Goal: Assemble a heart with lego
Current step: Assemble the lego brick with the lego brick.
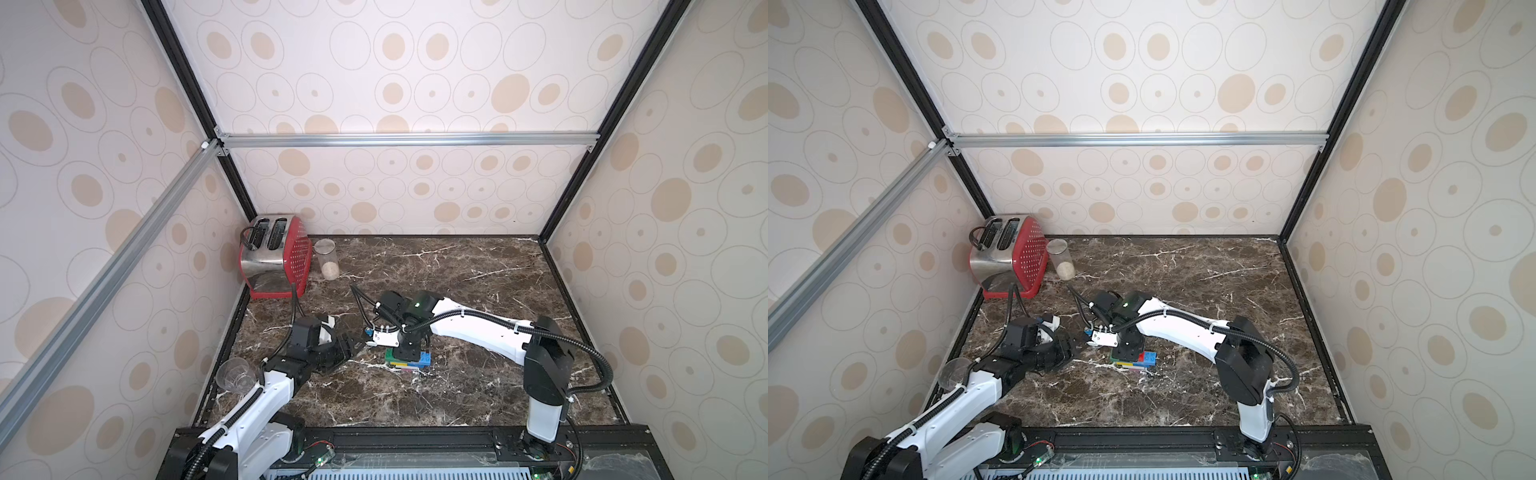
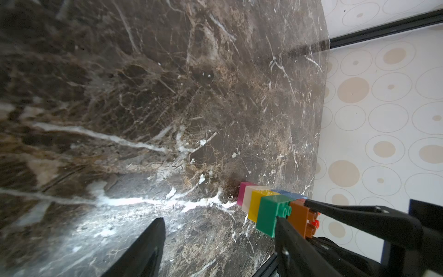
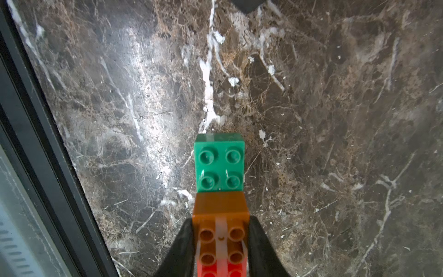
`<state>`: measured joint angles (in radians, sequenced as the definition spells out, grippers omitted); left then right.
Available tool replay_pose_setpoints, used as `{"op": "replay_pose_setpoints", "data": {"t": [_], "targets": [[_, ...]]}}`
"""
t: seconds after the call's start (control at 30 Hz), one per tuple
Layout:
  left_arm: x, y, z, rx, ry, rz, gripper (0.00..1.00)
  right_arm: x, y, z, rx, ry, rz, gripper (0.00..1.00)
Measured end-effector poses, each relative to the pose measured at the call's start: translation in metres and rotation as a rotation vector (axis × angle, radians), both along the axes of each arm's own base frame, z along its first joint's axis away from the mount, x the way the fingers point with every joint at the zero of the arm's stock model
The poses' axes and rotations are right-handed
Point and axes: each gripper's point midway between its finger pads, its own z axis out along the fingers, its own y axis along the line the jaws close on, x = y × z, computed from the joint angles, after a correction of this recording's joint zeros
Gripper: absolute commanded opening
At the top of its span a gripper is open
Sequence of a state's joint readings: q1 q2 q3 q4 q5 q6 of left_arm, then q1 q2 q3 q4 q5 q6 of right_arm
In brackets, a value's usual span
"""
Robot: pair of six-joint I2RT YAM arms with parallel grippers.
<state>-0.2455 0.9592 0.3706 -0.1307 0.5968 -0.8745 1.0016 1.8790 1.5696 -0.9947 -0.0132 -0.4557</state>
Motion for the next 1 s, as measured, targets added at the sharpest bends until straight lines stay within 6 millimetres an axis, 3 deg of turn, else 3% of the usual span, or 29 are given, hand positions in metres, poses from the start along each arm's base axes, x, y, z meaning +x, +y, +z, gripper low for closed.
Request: {"op": "replay_pose_setpoints", "data": {"t": [1.0], "targets": [[-0.0013,0.0,-0.0009,0.001,0.007,-0.002,0.72,0.0019,-0.007,0.0024,0.046,0.047,0.02,0.25]]}}
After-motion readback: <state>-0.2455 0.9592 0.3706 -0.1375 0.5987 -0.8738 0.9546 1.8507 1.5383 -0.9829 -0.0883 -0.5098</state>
